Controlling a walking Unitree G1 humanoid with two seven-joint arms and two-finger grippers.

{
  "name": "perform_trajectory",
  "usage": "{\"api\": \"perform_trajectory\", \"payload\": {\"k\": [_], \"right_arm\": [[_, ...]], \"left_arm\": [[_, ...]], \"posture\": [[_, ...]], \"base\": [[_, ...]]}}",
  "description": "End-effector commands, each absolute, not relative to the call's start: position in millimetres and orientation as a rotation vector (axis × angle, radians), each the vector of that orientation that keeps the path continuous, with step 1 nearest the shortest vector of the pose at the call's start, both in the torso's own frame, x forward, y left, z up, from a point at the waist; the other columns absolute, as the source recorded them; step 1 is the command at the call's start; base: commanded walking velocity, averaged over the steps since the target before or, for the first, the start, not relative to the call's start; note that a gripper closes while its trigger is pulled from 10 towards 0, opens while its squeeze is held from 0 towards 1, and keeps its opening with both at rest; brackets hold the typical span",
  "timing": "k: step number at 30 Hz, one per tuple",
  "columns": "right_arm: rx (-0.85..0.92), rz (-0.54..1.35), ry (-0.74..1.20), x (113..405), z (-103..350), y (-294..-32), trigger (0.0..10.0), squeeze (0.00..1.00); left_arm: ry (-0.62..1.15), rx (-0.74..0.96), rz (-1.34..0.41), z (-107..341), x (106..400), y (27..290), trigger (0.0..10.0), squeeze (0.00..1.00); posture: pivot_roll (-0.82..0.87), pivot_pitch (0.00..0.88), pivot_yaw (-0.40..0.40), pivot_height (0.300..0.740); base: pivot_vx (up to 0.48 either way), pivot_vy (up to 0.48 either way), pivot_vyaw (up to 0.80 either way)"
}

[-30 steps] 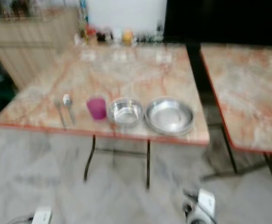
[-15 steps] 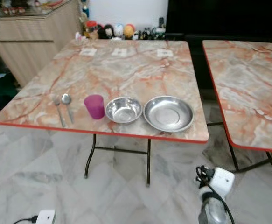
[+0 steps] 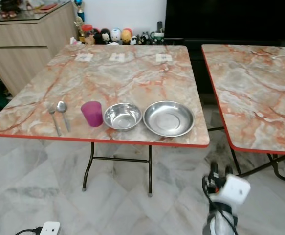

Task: Setting the table

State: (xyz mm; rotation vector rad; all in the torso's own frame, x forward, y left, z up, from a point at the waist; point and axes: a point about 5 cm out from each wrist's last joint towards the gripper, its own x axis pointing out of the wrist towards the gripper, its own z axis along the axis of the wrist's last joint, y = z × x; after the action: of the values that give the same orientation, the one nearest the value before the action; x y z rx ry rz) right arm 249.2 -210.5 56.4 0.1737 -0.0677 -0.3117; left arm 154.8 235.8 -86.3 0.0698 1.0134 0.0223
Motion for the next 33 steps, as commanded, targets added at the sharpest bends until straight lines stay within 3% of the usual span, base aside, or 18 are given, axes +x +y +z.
{"api": "perform_trajectory", "payload": {"k": [1,4,11,33], "right_arm": [[0.196,-0.295,-0.051,255,56,-206,10.0,0.0],[0.231,-0.226,-0.04,266,70,-192,10.0,0.0],[0.238,-0.199,-0.032,272,75,-193,10.0,0.0],[0.278,-0.217,-0.027,277,79,-196,10.0,0.0]], "left_arm": [[1.032,0.086,0.015,-87,154,235,10.0,0.0],[1.014,0.073,0.025,-86,160,230,10.0,0.0],[1.035,0.073,0.016,-92,148,223,10.0,0.0],[1.013,0.09,0.002,-90,154,222,10.0,0.0]], "posture": [[0.0,0.0,0.003,0.74],[0.02,0.0,-0.005,0.74],[0.02,0.0,-0.006,0.74],[0.02,0.0,0.007,0.74]], "base": [[0.0,0.0,0.0],[0.0,0.0,0.0],[0.0,0.0,0.0],[0.286,0.0,0.0]]}}
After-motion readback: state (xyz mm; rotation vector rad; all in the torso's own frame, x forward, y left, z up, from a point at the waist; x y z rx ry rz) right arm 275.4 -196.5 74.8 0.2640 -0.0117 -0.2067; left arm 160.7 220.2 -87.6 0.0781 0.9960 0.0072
